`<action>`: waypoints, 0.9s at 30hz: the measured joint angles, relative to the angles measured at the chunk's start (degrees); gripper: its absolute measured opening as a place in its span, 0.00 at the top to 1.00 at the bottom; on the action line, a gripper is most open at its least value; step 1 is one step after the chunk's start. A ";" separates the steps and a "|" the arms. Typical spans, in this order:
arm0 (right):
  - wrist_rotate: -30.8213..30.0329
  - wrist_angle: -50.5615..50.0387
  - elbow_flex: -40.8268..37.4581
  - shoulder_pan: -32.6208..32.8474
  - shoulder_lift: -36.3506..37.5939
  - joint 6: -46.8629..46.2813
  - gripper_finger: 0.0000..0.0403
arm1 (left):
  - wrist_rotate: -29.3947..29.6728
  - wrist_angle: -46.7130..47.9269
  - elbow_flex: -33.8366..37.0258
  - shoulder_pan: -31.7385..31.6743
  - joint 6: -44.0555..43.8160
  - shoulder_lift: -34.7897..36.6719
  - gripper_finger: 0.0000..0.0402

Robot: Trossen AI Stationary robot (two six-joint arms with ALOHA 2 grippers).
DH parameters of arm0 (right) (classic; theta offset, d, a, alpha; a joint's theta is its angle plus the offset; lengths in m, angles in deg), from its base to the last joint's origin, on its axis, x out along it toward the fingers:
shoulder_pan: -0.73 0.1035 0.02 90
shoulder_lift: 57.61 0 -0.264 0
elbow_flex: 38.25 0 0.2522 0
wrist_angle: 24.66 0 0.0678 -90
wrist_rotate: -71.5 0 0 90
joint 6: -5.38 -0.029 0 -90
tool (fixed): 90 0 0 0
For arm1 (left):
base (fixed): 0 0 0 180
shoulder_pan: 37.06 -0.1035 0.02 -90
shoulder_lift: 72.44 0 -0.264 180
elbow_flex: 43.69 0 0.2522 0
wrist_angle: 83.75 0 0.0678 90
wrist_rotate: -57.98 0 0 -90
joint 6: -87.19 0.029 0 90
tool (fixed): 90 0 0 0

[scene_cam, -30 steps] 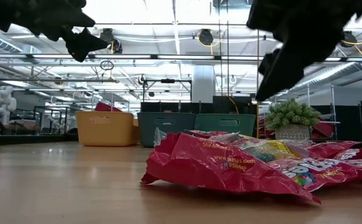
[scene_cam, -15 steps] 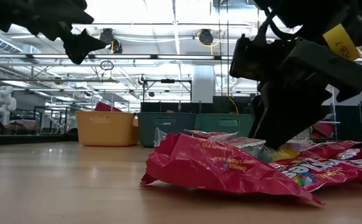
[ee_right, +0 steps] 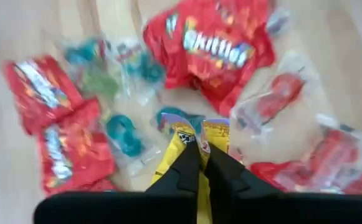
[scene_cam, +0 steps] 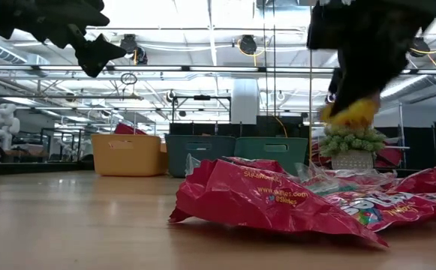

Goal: Sort candy
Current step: Put the yellow candy into the green bin, then put the red candy into the yellow bin

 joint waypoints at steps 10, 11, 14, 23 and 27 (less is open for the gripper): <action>-9.20 1.83 0.37 -10.72 14.31 0.65 1.00 | 0.69 -0.31 0.00 0.02 1.49 0.00 0.30; -9.33 2.16 0.65 -12.84 14.55 0.86 1.00 | 0.82 -0.31 0.00 0.02 2.04 -0.02 0.30; -9.41 2.69 1.73 -19.15 14.10 1.76 1.00 | 0.94 -0.64 0.00 0.00 3.52 0.00 0.30; -9.13 12.21 2.90 -35.34 7.92 8.79 0.97 | 1.97 -1.60 -0.02 0.00 3.49 0.00 0.30; -8.49 10.78 2.90 -39.81 4.73 7.91 0.88 | 1.99 -1.36 -0.02 0.00 3.15 0.00 0.30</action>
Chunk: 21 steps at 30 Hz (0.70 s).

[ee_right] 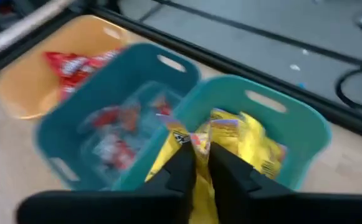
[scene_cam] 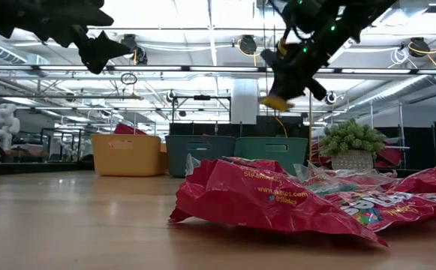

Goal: Sort candy
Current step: Put the red candy into the yellow bin

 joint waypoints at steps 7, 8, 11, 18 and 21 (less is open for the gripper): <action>5.46 -0.21 0.00 -1.66 -1.61 -0.37 0.65 | -0.02 0.22 0.00 0.02 0.00 0.00 0.30; 5.50 -0.07 0.00 -1.62 -1.52 0.00 0.62 | 0.00 0.22 0.00 0.01 0.00 0.00 0.30; 5.65 -0.21 0.00 -1.67 -1.31 0.98 0.54 | 0.00 0.21 0.00 0.00 0.00 0.00 0.30; 6.51 -0.19 0.01 -1.64 -1.20 1.03 0.43 | 0.00 0.19 0.00 0.00 -0.05 -0.02 0.30; 8.43 -0.21 0.02 -1.64 -1.20 1.02 0.41 | -0.01 0.11 0.00 0.01 -0.07 -0.02 0.30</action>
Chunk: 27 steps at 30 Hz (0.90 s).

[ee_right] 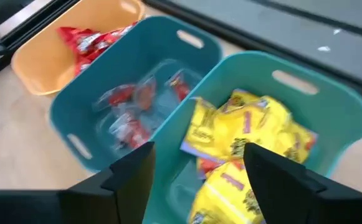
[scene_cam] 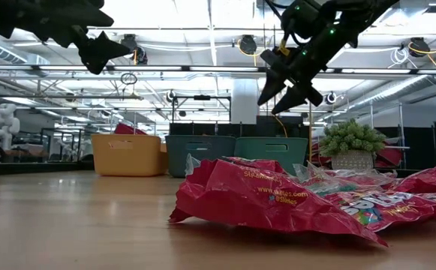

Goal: Sort candy
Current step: Put the red candy into the yellow bin

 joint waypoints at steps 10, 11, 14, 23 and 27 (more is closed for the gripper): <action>8.18 2.40 0.00 2.31 0.02 1.97 0.40 | 0.01 -0.06 0.00 0.00 -0.07 0.00 0.30; 9.09 2.66 0.01 3.44 0.02 3.32 0.40 | 0.01 -0.06 0.00 0.01 -0.07 0.00 0.30; 9.31 2.69 0.02 7.48 0.00 7.83 0.40 | 0.01 -0.08 0.00 0.00 -0.10 0.01 0.30; 9.27 5.14 0.02 20.37 -5.53 23.61 0.40 | -0.01 -0.11 0.00 -0.01 -0.23 0.00 0.30; 9.25 8.54 0.02 24.17 -10.19 23.70 0.40 | 0.00 -0.17 0.00 0.00 -0.22 0.00 0.30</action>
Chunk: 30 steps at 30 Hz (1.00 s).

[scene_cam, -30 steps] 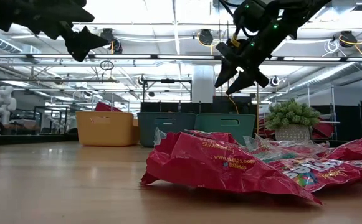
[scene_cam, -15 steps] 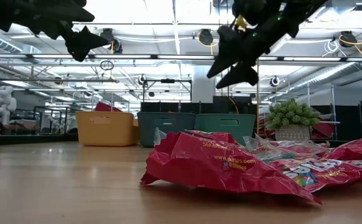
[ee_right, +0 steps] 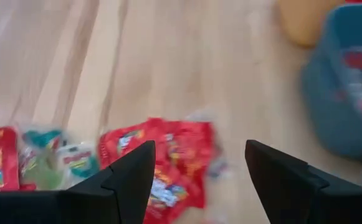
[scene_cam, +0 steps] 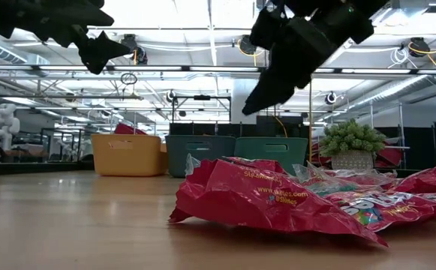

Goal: Sort candy
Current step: Put the red candy into the yellow bin

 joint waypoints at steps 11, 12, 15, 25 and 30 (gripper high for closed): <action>0.91 2.87 0.00 7.44 -12.12 -4.53 0.41 | -0.03 -0.07 0.00 0.01 0.02 0.01 0.30; 0.92 2.67 0.00 7.88 -12.88 -4.63 0.42 | -0.03 -0.06 0.00 -0.01 0.02 0.00 0.30; -0.62 2.46 0.12 8.81 -13.79 -8.01 0.51 | -0.05 -0.07 0.00 -0.01 -1.55 0.01 0.30; -1.98 -1.14 0.00 8.79 -5.30 -12.56 0.96 | -0.15 0.03 0.00 -0.01 -5.84 0.00 0.30; -4.12 -1.28 0.13 6.96 2.28 -16.05 0.95 | -0.29 0.04 0.00 -0.01 -5.82 0.00 0.30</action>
